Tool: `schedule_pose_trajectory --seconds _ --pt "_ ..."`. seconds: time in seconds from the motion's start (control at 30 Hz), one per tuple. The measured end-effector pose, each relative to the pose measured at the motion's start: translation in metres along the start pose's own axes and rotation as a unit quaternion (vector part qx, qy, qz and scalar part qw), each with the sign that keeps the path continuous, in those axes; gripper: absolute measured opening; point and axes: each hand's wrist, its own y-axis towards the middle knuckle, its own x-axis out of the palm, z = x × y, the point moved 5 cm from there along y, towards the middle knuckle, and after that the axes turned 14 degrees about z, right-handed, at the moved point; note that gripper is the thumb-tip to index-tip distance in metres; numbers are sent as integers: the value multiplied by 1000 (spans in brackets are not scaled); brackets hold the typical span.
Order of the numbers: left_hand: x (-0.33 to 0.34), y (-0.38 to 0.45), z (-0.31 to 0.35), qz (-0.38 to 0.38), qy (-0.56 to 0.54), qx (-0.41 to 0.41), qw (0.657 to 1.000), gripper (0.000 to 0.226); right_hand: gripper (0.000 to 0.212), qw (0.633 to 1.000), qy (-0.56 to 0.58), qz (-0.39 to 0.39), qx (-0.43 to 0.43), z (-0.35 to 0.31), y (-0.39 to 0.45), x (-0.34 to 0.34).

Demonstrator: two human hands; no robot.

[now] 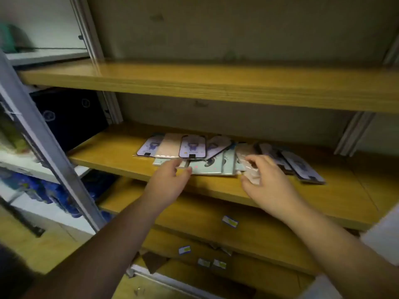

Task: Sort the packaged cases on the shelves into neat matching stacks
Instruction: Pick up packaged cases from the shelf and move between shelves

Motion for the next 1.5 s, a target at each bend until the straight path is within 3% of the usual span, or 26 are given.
schedule_pose_trajectory --seconds 0.07,0.17,0.27,0.33,0.47,0.57,0.67,0.8,0.93,1.03,1.13,1.27,1.37,1.5 --pt "-5 33 -20 34 5 -7 999 54 53 999 26 2 37 0 15 23" --pt "-14 86 -42 97 133 36 986 54 52 997 50 0 59 -1 30 60" --pt "-3 128 -53 57 255 34 965 68 49 995 65 6 76 -6 45 87" --pt "6 144 -63 13 274 15 962 79 49 995 63 5 74 -11 51 99" --pt "17 157 -74 13 250 20 968 84 48 996 62 14 69 -19 65 107" --pt "16 166 -82 10 211 -30 977 83 47 997 56 23 52 -24 73 108" --pt "10 173 -85 16 171 -75 982 76 48 998 33 13 44 -25 78 110" --pt "1 179 -84 50 143 -59 987 61 52 999 -13 1 46 -25 81 114" --pt "-6 181 -88 63 -35 -87 994 36 46 997 -73 -3 19 -35 87 120" --pt "-17 180 -90 87 -147 -134 976 38 45 992 -120 -23 11 -47 96 132" --pt "-39 176 -88 152 -116 -85 978 42 58 983 -179 -47 11 -57 107 146" --pt "-65 159 -79 226 -38 13 973 40 92 956 -274 -101 21 -62 117 165" --pt "-67 144 -80 218 -88 -2 972 32 109 941 -307 -134 40 -63 120 177" --pt "-62 131 -87 200 -201 -71 956 27 101 948 -265 -165 61 -69 121 193"
